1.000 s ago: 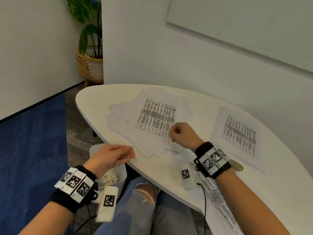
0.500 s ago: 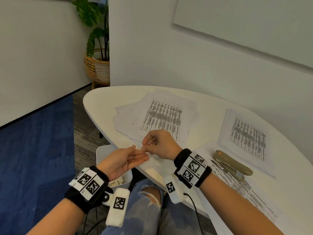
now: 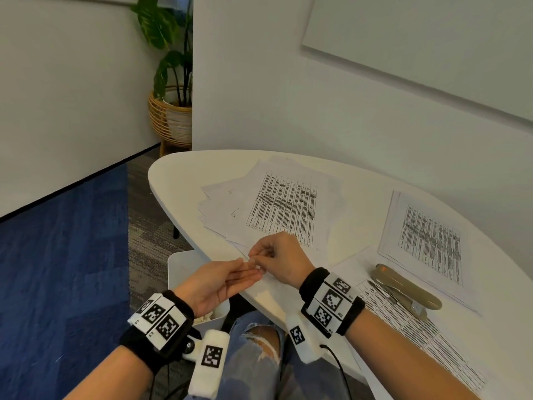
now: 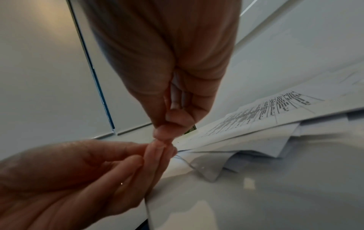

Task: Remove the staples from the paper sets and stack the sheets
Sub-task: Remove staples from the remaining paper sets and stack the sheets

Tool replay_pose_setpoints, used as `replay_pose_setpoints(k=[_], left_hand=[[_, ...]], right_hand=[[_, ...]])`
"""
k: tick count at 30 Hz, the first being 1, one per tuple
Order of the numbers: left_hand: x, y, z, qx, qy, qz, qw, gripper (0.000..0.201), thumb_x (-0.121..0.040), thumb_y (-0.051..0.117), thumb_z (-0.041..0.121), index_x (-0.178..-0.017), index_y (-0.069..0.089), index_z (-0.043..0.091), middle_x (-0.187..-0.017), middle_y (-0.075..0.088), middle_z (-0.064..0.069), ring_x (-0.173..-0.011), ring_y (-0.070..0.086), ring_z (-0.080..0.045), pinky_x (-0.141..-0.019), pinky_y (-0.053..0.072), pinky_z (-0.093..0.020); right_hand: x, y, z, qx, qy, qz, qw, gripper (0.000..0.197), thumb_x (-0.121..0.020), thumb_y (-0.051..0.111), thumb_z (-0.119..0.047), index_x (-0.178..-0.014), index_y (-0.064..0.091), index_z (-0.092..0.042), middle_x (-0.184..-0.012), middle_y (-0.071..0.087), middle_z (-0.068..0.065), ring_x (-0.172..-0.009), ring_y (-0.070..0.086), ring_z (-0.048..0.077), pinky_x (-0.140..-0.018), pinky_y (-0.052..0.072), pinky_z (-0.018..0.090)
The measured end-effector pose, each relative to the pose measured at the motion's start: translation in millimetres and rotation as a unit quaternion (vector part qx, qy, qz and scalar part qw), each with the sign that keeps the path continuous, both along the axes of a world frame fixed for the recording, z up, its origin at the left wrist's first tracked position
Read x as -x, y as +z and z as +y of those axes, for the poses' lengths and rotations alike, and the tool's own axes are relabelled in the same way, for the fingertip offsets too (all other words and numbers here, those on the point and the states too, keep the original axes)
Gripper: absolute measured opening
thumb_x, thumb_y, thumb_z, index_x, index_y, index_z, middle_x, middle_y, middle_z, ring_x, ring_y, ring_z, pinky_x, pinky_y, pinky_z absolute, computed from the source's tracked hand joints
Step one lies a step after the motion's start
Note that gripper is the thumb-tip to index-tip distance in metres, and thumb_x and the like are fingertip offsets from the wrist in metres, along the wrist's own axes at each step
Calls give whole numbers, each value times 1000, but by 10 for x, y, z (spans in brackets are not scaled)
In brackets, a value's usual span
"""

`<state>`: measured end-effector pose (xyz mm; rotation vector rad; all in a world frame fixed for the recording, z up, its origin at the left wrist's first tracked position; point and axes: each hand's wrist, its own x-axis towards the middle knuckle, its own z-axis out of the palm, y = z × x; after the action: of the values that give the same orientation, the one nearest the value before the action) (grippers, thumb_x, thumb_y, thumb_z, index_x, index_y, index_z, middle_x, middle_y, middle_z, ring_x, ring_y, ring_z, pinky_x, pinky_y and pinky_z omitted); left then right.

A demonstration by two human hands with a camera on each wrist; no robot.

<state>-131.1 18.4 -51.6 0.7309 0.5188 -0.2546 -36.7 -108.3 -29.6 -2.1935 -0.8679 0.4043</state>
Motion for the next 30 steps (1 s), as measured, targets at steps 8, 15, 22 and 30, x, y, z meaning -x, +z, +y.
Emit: replay_pose_setpoints(k=[8,15,22,30], left_hand=[[-13,-49,67,-61,19,-14,998,18,-93,53,3,-102,63,-10,-94,72,-21,-80,73,-18,-68,59,-21],[84,-23,804,-153,119,-14,981,19,-90,54,-3,-106,62,-6,-91,73,-15,-79,72,-16,-65,58,-18],[150,-536,1128,-231,158,84,956,32,-91,52,-7,-122,52,-12,-94,63,-18,-73,69,-16,-91,47,-26],[-293,-718,889,-347,-28,149,925,39,-93,57,9,-131,50,3,-119,55,-9,-115,48,-25,-98,39,-39]], right_hand=[[-20,117,-113,7,8,30,1000,13,-89,58,-3,-97,68,-5,-87,73,9,-56,63,8,-61,51,16],[-113,146,-598,80,-26,-4,996,18,-89,57,-1,-90,63,-17,-81,72,2,-57,62,5,-66,56,20],[-158,86,-951,14,-132,51,990,24,-84,60,7,-78,65,-16,-67,71,0,-56,66,9,-58,51,17],[-98,107,-1232,-67,-191,130,971,20,-82,60,14,-85,65,-4,-81,70,17,-58,69,14,-58,55,19]])
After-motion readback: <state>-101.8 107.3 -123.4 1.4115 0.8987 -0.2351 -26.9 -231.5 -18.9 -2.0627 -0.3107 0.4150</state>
